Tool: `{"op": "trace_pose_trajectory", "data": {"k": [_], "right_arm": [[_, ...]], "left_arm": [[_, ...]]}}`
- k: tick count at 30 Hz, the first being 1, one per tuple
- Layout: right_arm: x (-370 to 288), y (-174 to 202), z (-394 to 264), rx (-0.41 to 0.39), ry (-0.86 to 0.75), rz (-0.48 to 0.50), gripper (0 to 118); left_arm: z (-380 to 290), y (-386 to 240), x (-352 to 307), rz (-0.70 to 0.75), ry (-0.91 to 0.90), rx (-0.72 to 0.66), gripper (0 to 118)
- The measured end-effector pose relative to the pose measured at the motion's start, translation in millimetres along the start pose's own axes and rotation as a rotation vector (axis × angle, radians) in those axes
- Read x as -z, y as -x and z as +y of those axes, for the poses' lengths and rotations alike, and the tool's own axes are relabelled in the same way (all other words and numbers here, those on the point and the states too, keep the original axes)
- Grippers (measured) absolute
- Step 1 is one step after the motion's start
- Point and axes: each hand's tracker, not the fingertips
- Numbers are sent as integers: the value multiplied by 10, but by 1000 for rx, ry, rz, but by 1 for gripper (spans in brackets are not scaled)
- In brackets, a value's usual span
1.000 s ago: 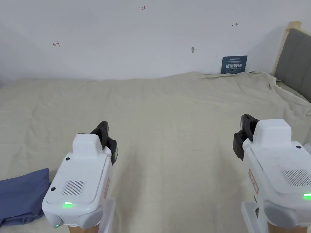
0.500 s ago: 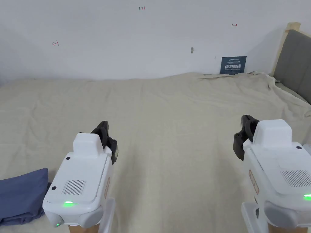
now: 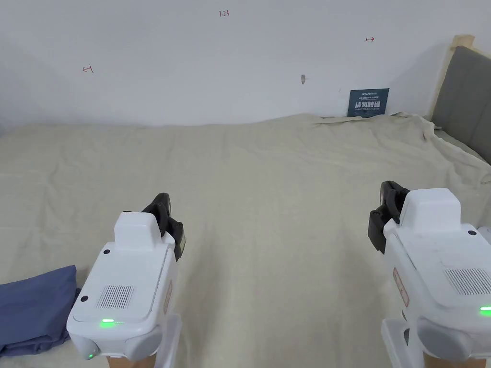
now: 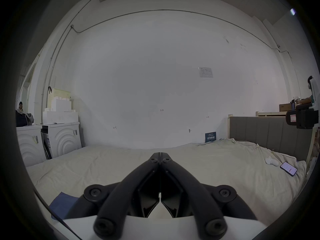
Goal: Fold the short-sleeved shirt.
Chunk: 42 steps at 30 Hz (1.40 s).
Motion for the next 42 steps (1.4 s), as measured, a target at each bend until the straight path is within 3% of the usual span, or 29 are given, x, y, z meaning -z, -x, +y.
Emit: {"op": "trace_pose_trajectory", "data": {"k": [42], "right_arm": [[16,15,-6,-20,-7,9,0]], "left_arm": [[-36,64,0,16,13,2,0]]}}
